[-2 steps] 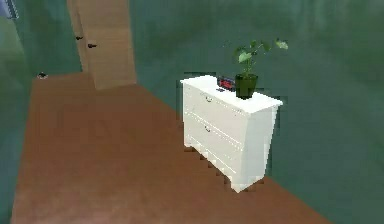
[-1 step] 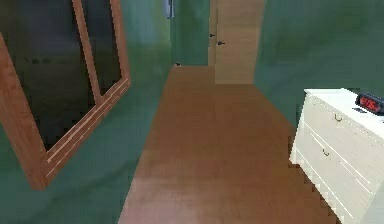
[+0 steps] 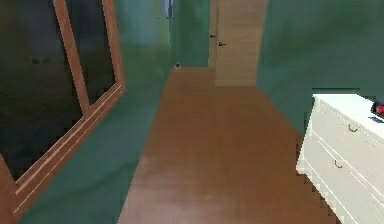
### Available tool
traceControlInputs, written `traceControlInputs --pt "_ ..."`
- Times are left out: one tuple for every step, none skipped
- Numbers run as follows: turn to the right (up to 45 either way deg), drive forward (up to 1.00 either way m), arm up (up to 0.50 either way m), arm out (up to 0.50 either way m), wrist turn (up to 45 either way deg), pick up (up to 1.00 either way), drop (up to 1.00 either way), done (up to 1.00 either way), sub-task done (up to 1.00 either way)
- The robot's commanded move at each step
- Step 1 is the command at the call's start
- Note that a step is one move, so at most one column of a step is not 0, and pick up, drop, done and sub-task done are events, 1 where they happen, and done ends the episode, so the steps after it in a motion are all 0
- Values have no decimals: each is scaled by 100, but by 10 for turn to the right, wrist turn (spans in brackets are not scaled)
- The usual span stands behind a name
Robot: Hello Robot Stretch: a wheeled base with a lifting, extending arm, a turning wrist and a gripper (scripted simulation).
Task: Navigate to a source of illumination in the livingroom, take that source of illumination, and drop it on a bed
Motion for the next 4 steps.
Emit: traceControlInputs --pt "0 100 0 0 0 0 0 0 0" --pt "0 100 0 0 0 0 0 0 0" --pt "0 100 0 0 0 0 0 0 0" --pt "0 100 0 0 0 0 0 0 0"
